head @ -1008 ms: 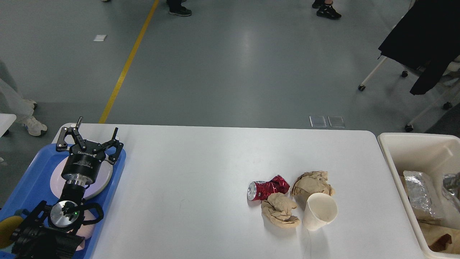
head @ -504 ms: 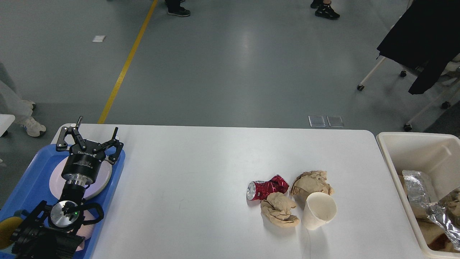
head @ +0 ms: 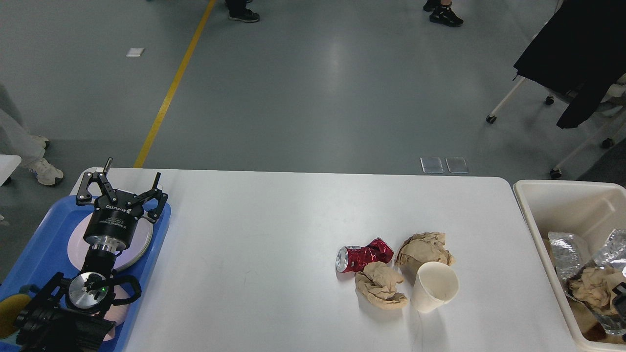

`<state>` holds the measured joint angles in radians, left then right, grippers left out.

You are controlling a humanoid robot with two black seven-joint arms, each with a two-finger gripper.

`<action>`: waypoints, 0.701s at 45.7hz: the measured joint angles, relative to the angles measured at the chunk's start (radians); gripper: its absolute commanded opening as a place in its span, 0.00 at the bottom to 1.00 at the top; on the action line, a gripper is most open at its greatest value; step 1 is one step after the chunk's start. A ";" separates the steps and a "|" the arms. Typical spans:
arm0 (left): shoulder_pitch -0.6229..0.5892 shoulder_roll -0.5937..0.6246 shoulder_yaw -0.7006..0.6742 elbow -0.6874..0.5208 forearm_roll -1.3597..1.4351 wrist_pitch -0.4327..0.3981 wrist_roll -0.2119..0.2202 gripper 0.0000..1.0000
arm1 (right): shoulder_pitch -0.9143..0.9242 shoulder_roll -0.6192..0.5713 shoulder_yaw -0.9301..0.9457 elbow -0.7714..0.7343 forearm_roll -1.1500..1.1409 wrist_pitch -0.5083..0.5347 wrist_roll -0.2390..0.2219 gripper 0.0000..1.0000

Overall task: Tidy desktop
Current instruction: 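Lower the foil-wrapped paper into the white bin and release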

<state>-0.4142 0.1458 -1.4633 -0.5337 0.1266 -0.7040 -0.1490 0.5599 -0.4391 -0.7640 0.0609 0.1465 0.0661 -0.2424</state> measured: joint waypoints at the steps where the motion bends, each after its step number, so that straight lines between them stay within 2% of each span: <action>1: 0.000 0.000 0.000 0.000 0.000 0.000 0.000 0.97 | 0.000 0.000 0.001 0.000 0.000 0.000 0.000 0.00; 2: 0.000 0.000 0.000 0.000 0.000 0.000 0.000 0.97 | 0.000 0.000 0.001 0.000 0.000 0.000 0.000 0.03; 3: 0.000 0.000 0.000 0.000 0.000 0.000 0.000 0.97 | 0.000 0.000 0.001 0.000 -0.001 0.000 0.000 0.20; 5: 0.000 0.000 0.000 0.000 0.000 0.000 0.000 0.97 | 0.000 0.000 0.001 0.000 -0.001 -0.001 0.000 0.63; 6: 0.000 0.000 0.000 0.000 0.000 0.000 0.000 0.97 | -0.001 -0.001 0.002 0.000 -0.001 -0.002 0.000 0.80; 7: 0.000 0.000 0.000 0.000 0.000 0.000 0.000 0.97 | -0.002 -0.003 0.002 -0.001 -0.001 -0.003 0.000 0.88; 10: 0.000 0.000 0.000 0.000 0.001 0.000 0.000 0.97 | -0.006 -0.012 0.003 -0.006 -0.001 -0.019 0.001 0.99; 16: 0.000 0.000 0.000 0.000 0.001 0.000 0.000 0.97 | -0.017 -0.016 0.003 -0.003 0.001 -0.063 0.001 1.00; 32: 0.000 0.000 0.000 0.000 0.001 0.000 0.001 0.97 | 0.000 -0.028 0.001 0.051 0.000 -0.067 0.002 1.00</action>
<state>-0.4142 0.1458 -1.4634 -0.5338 0.1273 -0.7040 -0.1482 0.5597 -0.4673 -0.7631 0.1123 0.1465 -0.0011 -0.2408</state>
